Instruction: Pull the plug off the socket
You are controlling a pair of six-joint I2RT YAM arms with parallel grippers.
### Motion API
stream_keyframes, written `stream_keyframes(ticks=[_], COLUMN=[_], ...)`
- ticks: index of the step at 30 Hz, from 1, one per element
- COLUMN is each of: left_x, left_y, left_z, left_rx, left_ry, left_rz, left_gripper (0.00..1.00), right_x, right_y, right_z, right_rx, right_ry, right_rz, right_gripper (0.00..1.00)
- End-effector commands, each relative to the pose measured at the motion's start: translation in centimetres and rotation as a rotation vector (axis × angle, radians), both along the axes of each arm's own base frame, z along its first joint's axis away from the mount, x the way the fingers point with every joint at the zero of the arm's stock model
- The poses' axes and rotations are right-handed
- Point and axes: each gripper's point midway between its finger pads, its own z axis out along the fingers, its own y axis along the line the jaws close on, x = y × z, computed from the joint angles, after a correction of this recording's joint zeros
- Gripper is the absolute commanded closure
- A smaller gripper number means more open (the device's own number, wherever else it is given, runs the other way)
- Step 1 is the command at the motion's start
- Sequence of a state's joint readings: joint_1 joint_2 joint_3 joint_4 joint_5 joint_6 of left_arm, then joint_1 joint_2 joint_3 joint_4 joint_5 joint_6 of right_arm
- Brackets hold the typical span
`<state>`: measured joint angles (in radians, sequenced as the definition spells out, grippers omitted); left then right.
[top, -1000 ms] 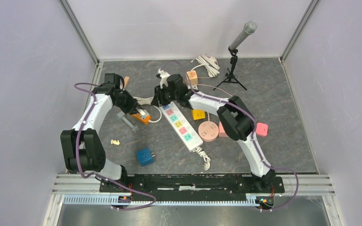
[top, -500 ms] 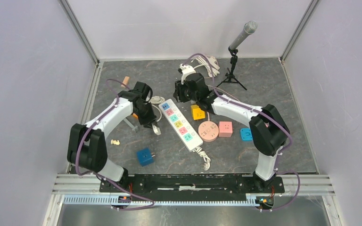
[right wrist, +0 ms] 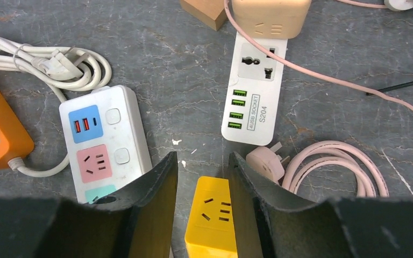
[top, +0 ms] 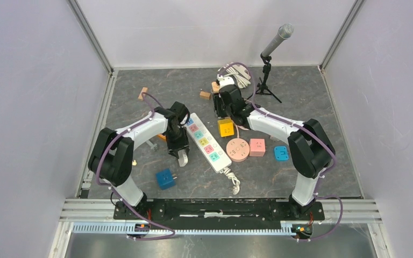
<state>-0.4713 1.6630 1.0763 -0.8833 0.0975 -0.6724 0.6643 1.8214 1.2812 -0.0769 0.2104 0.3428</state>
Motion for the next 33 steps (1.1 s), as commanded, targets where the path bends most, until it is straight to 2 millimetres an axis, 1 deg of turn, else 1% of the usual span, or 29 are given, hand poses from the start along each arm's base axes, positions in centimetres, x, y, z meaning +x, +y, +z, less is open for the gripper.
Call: stream_keyframes(ticks=[1,3,6,10,12,13,14,15,17,18,22,24,26,28,29,33], left_x=[1.8,2.1,2.8,4.2,5.0,5.4,5.8,6.2,6.8,7.1,7.8,8.0,8.1,8.2,8.2,8.1], left_y=[-0.8,-1.3,-1.9,-2.5,-2.7,-2.7,-2.6,-2.5,-2.2,-2.1,-1.8,-1.6,-1.5,-1.4,-1.3,-1.1], left_z=[1.4,1.9,3.1,5.1,6.0,6.4,6.8,7.2,7.7,8.0,8.8,9.1,9.2,9.2,9.1,9.1], left_rx=[-0.009,-0.031,-0.060,-0.086,-0.093,-0.088,-0.082,-0.077,-0.063,-0.061,-0.058,-0.060,-0.061,-0.061,-0.060,-0.054], left_ry=[-0.064,-0.072,-0.103,-0.163,-0.198,-0.216,-0.236,-0.253,-0.285,-0.296,-0.326,-0.333,-0.337,-0.336,-0.332,-0.320], left_rz=[-0.009,-0.015,-0.029,-0.035,-0.032,-0.030,-0.026,-0.022,-0.010,-0.004,0.014,0.022,0.029,0.035,0.041,0.048], left_gripper=[0.43,0.38,0.33,0.31,0.29,0.28,0.27,0.27,0.26,0.26,0.24,0.24,0.23,0.23,0.23,0.23], right_x=[0.6,0.8,1.1,1.6,2.1,2.4,2.8,3.2,4.2,5.2,8.4,9.9,11.3,12.5,13.0,14.0], right_y=[-1.1,-1.3,-1.6,-2.1,-2.1,-2.3,-2.3,-2.3,-2.7,-2.5,-1.9,-1.5,-1.3,-1.4,-1.1,-0.3], right_z=[3.0,3.1,3.2,3.4,3.8,4.0,4.3,4.5,4.5,5.2,6.2,6.2,5.8,5.0,5.2,3.7], right_rx=[0.022,0.023,0.025,0.023,0.022,0.018,0.011,0.006,-0.008,0.003,0.010,0.007,-0.001,-0.007,-0.002,0.003], right_ry=[-0.064,-0.065,-0.067,-0.073,-0.084,-0.093,-0.107,-0.125,-0.152,-0.185,-0.229,-0.250,-0.258,-0.251,-0.255,-0.255], right_rz=[-0.032,-0.037,-0.046,-0.056,-0.054,-0.052,-0.043,-0.038,-0.053,-0.062,-0.082,-0.087,-0.102,-0.146,-0.154,-0.144], right_gripper=[0.55,0.55,0.55,0.53,0.50,0.46,0.40,0.32,0.21,0.19,0.12,0.07,0.02,0.02,0.02,0.02])
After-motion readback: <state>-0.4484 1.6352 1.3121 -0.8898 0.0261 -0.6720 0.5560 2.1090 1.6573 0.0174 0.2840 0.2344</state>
